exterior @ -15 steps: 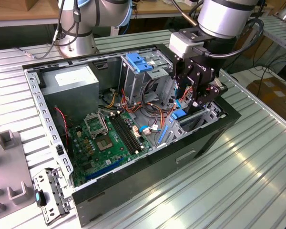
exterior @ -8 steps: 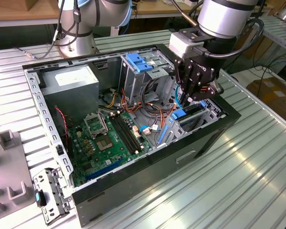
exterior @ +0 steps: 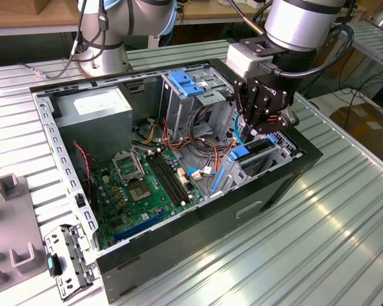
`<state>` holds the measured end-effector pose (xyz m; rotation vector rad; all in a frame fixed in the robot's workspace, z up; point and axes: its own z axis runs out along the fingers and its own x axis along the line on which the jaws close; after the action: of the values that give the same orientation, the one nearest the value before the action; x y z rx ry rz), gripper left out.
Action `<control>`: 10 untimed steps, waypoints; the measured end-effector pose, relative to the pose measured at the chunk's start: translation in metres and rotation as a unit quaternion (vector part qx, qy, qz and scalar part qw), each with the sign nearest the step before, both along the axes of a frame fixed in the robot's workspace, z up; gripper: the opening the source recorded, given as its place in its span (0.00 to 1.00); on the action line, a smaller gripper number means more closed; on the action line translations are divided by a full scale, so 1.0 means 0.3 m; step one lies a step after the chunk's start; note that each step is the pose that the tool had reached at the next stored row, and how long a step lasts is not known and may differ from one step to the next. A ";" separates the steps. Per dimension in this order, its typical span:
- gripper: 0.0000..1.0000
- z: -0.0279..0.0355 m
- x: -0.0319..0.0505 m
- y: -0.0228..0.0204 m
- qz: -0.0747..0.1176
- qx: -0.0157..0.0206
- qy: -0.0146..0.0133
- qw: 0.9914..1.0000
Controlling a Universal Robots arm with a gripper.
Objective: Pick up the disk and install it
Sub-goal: 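Insert the disk into the insertion slot, then insert the first disk wire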
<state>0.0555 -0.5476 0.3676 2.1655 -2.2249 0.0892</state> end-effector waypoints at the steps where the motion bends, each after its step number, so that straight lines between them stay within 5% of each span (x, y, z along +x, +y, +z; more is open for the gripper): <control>1: 0.11 0.000 0.000 0.000 0.000 -0.001 0.000 1.000; 10: 0.11 0.000 0.000 0.000 0.000 -0.003 0.000 1.000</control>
<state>0.0555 -0.5476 0.3676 2.1627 -2.2219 0.0954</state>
